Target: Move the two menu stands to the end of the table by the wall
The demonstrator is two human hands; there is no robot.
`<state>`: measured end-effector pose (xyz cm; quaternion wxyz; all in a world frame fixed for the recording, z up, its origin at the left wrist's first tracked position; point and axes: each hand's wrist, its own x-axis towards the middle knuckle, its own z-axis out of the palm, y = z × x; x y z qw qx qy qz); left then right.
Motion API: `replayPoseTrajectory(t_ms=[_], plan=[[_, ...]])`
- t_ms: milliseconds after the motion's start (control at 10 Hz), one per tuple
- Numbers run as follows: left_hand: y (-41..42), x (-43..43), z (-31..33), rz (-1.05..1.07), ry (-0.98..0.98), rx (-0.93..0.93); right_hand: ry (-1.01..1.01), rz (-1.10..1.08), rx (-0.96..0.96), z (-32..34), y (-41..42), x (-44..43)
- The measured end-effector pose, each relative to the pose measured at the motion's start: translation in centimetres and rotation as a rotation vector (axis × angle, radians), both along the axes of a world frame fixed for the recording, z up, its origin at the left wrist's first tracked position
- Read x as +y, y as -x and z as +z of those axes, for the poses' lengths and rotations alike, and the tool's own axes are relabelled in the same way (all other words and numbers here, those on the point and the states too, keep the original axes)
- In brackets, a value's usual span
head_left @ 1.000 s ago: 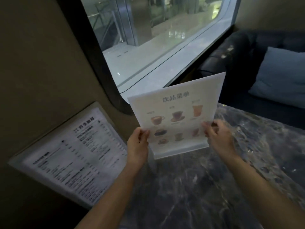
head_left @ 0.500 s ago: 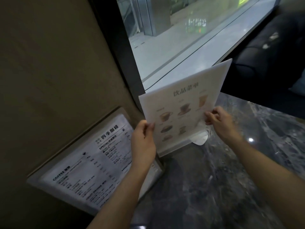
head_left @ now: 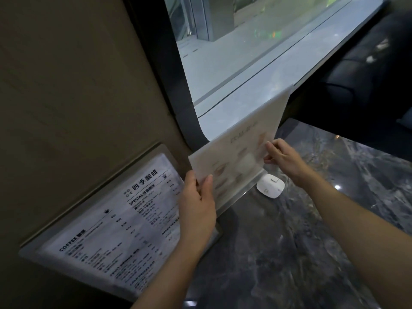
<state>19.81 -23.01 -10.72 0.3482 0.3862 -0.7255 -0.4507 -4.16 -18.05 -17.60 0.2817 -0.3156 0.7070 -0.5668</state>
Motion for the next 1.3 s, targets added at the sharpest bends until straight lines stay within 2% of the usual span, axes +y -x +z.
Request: replayPoseTrajectory(t_ms=[200,400,1100,1300], plan=[[-0.2,-0.2,1.1,0.068,0.16,0.04,-0.059,0.051,0.036,0.0,0.9,-0.8],[-0.5,-1.1,2.2,0.101,0.171,0.099,-0.057,0.045,0.006,-0.2,0.9,-1.9],[-0.3,-1.5,1.6,0.118,0.293,0.126,-0.059,0.082,-0.014,0.2,0.0,-1.4],[-0.6,-1.3,2.5,0.162,0.327,0.185,-0.14,0.018,0.186,1.6,-0.3,-0.9]])
